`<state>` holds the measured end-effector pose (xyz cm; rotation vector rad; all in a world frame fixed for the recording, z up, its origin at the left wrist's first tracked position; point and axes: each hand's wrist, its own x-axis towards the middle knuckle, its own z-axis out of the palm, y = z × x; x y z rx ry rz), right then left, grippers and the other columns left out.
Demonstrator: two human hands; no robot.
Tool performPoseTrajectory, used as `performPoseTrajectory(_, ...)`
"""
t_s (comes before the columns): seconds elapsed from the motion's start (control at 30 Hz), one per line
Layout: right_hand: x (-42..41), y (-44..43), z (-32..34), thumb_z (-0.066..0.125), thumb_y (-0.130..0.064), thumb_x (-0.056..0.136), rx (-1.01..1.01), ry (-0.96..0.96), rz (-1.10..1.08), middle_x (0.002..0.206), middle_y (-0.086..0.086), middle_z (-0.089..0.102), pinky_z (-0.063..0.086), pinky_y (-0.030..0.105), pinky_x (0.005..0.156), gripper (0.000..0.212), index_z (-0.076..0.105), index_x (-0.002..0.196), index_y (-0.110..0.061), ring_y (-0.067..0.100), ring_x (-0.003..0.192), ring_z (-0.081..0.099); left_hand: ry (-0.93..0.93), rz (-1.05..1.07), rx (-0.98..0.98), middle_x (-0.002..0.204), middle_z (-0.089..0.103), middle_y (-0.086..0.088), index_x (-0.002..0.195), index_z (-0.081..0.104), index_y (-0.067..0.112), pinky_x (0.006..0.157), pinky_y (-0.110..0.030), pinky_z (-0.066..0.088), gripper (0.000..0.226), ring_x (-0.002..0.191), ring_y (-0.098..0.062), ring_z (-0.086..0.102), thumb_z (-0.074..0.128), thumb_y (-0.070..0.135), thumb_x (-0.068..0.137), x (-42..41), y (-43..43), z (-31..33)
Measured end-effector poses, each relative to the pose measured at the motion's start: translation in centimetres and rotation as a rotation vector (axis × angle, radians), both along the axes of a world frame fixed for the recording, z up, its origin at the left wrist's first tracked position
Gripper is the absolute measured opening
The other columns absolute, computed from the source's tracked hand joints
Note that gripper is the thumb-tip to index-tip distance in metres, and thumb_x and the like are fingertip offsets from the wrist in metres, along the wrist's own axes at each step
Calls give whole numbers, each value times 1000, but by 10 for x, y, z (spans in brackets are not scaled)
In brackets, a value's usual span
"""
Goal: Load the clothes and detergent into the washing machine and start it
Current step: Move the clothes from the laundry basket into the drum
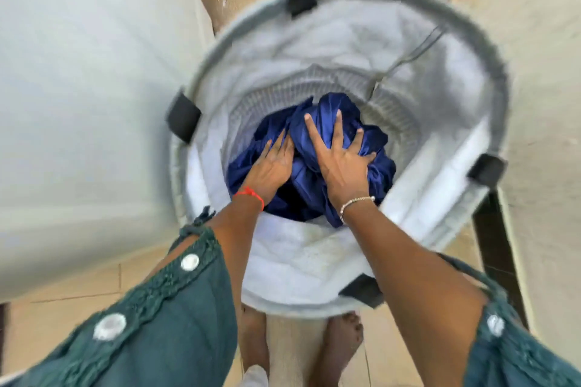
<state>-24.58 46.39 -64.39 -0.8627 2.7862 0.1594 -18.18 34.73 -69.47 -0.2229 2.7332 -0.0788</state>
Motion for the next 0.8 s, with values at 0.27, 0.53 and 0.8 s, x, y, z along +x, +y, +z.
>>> performPoseTrajectory(0.27,18,0,200,71,-7,75,-26,20,27,141,15,47,48,67,62,88,23,144,-35,51,115,51,42,37,62,155,13,-20,145,12,-7,119,-35,13,52,145,-27,12,24,7,97,11,16,189)
performPoseTrajectory(0.53,27,3,411,81,-13,63,-50,158,111,131,14,57,52,60,57,103,17,142,-31,47,108,59,258,31,10,111,69,-14,112,67,1,90,-33,53,42,107,-24,65,52,9,73,22,18,403)
performPoseTrajectory(0.8,48,-10,598,71,3,62,-243,261,190,129,21,55,54,56,50,105,13,144,-28,50,105,58,653,296,108,107,71,8,105,72,20,84,-13,49,39,98,-1,66,44,19,78,45,12,622)
